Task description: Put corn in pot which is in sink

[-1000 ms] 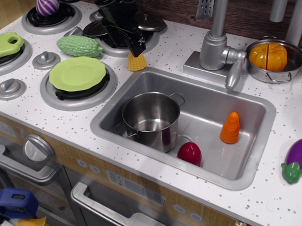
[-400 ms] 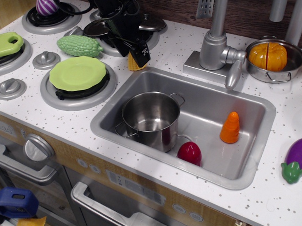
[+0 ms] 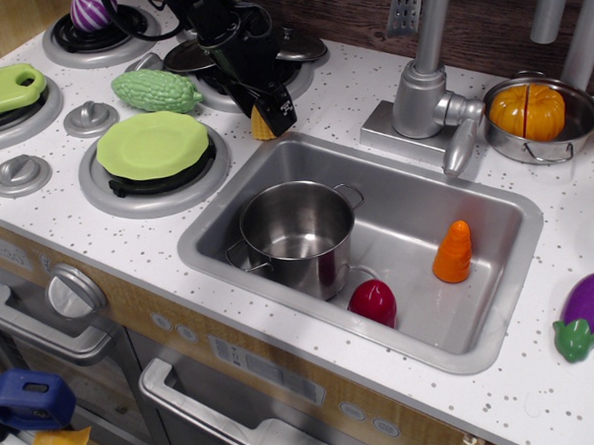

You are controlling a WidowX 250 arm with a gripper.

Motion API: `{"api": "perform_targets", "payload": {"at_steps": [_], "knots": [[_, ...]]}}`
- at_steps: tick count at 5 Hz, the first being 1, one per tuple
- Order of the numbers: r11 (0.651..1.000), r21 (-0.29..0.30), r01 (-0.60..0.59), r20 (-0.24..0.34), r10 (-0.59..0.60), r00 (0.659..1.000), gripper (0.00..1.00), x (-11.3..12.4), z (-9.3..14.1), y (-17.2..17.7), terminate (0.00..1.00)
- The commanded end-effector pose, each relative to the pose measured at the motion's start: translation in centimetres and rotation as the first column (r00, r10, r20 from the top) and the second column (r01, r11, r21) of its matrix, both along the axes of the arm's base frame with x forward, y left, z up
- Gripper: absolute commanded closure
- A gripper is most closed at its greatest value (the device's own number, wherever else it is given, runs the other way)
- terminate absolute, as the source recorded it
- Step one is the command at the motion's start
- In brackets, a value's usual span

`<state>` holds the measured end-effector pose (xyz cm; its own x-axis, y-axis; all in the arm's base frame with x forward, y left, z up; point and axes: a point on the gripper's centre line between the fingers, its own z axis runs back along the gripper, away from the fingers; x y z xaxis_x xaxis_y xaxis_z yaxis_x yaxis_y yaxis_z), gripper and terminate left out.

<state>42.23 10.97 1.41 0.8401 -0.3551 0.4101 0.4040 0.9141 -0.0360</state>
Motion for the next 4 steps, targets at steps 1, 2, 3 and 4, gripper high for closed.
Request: {"api": "perform_targets", "payload": {"at_steps": [1,2,3,4], "knots": [[0.999,0.037,-0.017,0.052,0.015,0.999,1.00,0.6,2.4,0.1,0.00],[0.996,0.073,-0.048,0.035,0.046,0.998,1.00,-0.1,4.2,-0.8,0.00],[0.991,0.070,-0.111,-0.010,0.112,0.994,1.00,-1.8,5.9,-1.5,0.00],[0.977,0.072,-0.199,-0.023,0.201,0.979,1.00,-3.5,6.1,-2.8,0.00]]}}
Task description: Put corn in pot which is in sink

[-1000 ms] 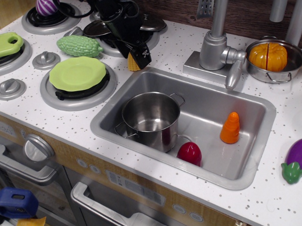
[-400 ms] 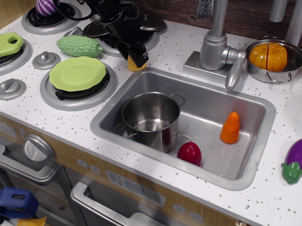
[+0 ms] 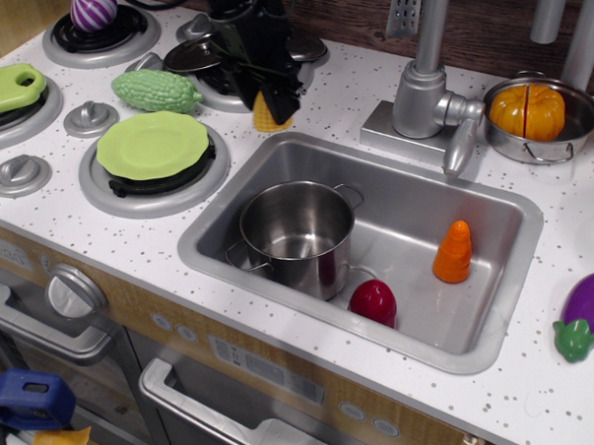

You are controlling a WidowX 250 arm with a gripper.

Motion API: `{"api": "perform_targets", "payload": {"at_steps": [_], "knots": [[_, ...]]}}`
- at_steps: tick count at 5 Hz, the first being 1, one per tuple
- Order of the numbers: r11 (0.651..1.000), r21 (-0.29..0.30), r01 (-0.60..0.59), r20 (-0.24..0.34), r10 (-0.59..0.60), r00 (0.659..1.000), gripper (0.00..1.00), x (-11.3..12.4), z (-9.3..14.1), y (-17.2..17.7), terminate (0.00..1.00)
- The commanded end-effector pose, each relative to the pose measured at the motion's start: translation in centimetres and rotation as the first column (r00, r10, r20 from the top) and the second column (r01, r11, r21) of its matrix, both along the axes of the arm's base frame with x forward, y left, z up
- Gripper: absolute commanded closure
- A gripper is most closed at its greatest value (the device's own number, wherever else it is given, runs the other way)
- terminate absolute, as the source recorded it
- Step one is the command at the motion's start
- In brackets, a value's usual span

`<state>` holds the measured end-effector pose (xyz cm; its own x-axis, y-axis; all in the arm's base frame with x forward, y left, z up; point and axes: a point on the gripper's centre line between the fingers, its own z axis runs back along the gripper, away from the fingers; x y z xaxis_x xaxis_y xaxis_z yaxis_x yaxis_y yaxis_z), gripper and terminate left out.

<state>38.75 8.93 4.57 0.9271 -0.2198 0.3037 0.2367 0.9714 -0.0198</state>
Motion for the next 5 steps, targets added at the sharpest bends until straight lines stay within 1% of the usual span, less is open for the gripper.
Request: {"api": "perform_targets", "payload": {"at_steps": [1,2,3,4,5], "knots": [[0.990,0.014,-0.141,0.052,0.140,0.989,1.00,-1.9,2.9,-2.2,0.00],[0.981,-0.051,-0.187,0.040,0.189,0.981,1.00,-2.9,2.6,-2.9,0.00],[0.968,-0.031,-0.249,0.052,0.250,0.967,1.00,-3.8,1.9,-4.3,0.00],[0.954,0.008,-0.298,0.044,0.298,0.954,1.00,-4.3,1.3,-4.7,0.00],[0.955,0.006,-0.295,0.053,0.294,0.954,0.00,-4.2,1.3,-4.6,0.00]]}}
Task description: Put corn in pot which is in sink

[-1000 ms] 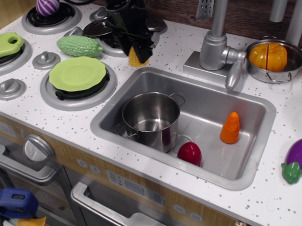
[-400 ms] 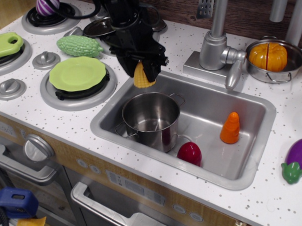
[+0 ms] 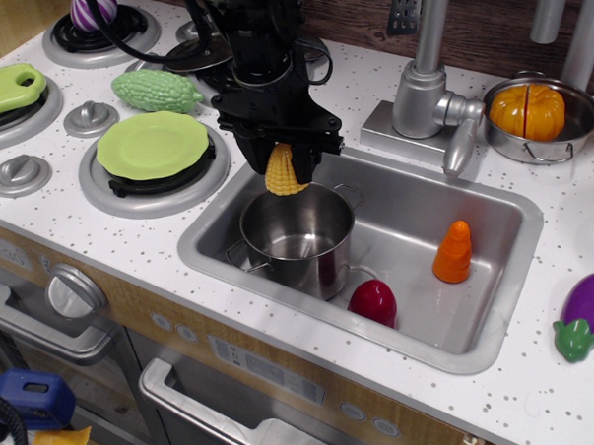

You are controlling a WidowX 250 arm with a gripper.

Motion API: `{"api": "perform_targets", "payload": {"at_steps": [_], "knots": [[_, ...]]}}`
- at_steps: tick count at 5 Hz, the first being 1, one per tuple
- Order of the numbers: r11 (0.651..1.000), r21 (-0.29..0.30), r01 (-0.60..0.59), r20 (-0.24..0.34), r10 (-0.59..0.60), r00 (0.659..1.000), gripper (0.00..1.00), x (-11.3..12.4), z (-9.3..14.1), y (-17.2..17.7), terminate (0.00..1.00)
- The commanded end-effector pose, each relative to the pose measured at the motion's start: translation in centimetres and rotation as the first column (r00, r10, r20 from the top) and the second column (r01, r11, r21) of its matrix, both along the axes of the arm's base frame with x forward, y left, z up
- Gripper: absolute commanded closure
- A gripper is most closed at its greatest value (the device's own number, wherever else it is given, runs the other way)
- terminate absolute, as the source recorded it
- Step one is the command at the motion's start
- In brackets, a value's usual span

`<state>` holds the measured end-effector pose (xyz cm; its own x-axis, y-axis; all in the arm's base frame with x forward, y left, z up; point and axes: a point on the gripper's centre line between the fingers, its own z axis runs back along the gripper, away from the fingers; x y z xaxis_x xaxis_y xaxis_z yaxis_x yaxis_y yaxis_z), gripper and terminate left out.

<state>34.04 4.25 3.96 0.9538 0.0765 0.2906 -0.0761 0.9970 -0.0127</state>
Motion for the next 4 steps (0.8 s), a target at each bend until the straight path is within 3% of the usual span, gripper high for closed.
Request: {"api": "perform_targets", "payload": {"at_steps": [1,3,4], "knots": [[1.000,0.016,0.015,0.062,-0.016,0.998,0.00,0.50,1.92,0.12,0.00],[1.000,0.016,0.015,0.062,-0.016,0.998,0.00,0.50,1.92,0.12,0.00],[1.000,0.016,0.015,0.062,-0.016,0.998,0.00,0.50,1.92,0.12,1.00]]}}
